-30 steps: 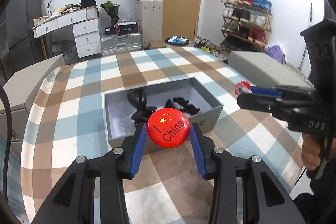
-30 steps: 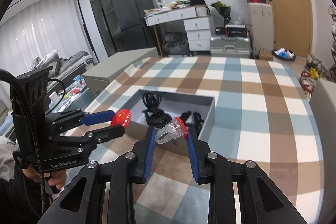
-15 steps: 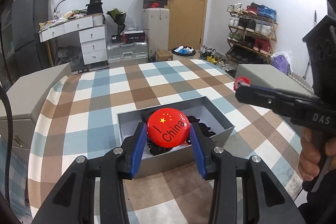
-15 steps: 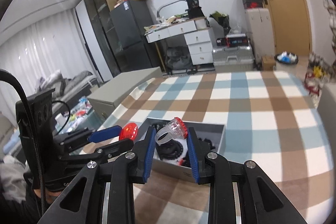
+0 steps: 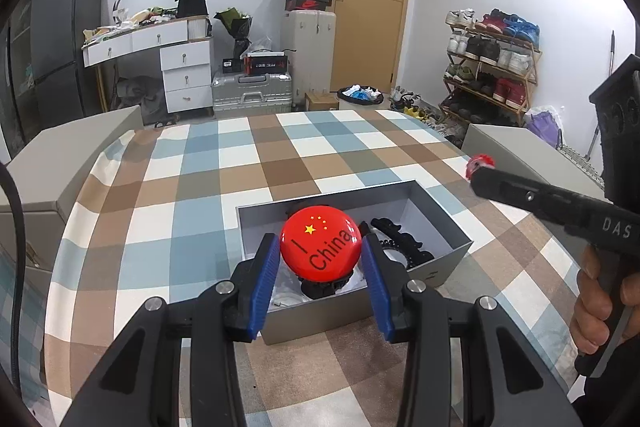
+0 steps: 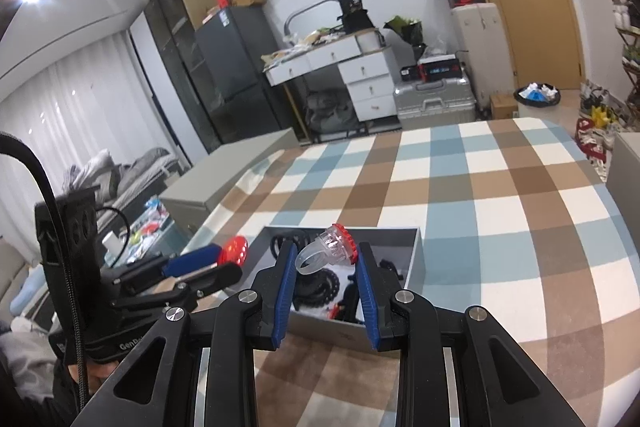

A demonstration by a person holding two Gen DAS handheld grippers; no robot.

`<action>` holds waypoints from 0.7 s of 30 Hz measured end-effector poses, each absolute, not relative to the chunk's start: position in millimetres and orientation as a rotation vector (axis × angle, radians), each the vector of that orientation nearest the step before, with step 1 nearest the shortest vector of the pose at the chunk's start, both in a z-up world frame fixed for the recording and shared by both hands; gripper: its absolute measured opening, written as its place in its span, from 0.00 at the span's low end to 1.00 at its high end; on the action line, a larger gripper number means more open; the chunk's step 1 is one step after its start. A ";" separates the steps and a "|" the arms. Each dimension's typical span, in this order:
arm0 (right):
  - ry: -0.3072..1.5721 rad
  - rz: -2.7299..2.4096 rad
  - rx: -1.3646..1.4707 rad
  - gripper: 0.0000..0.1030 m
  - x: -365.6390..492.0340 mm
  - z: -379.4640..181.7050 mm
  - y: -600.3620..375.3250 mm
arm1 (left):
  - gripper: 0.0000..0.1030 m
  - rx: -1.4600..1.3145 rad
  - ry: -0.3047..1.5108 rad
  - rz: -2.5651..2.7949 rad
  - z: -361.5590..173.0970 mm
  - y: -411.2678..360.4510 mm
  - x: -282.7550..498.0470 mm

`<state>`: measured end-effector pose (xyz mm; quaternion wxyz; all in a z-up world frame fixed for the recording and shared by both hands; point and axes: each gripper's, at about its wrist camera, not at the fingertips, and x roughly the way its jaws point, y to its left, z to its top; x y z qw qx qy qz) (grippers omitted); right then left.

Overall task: Organize jewelry
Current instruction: 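Carry the red badge and clear ring over the grey box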

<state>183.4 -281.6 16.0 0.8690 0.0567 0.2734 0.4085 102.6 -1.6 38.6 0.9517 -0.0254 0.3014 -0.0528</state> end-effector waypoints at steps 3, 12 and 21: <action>0.569 0.848 0.137 0.28 185.3 15.0 -283.5 | 0.35 -0.061 0.614 -0.103 37.8 0.3 103.3; 0.599 0.832 0.142 0.28 194.2 4.5 -281.1 | 0.35 -0.083 0.611 -0.088 33.2 5.6 105.9; 0.631 0.835 0.120 0.28 196.4 -5.3 -272.4 | 0.35 -0.077 0.599 -0.099 28.3 3.4 107.5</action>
